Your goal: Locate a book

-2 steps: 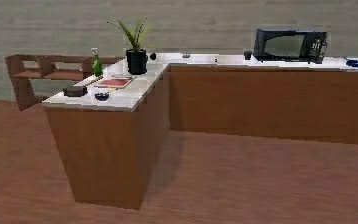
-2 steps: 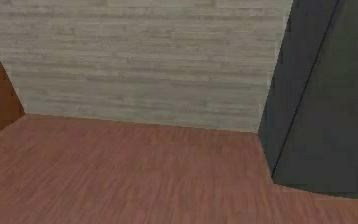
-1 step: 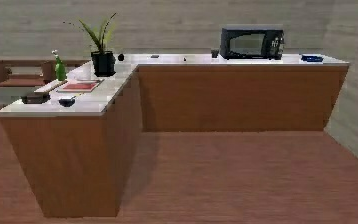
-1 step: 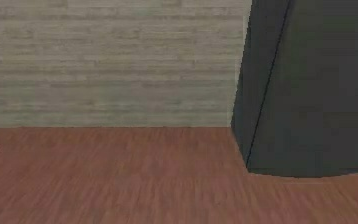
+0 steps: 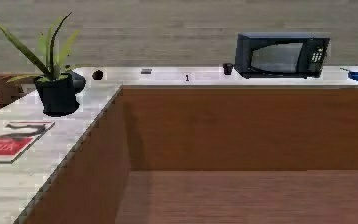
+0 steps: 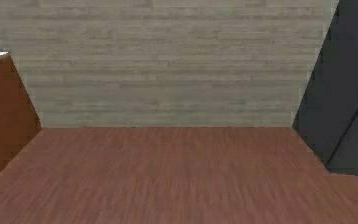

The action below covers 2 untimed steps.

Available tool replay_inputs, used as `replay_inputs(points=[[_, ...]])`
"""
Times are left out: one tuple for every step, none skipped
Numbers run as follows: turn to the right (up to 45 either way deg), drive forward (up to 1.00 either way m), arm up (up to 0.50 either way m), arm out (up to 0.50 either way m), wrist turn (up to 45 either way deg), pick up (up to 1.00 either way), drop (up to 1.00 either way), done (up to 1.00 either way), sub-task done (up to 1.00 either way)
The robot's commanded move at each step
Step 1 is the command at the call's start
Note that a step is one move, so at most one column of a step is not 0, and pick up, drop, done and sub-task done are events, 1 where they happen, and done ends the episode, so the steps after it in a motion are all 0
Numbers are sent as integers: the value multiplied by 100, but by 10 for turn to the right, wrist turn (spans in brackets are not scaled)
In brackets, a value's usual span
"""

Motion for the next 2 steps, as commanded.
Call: replay_inputs(points=[[-420,0,0,0,0,0,0,0,0],[0,0,0,0,0,0,0,100,0]])
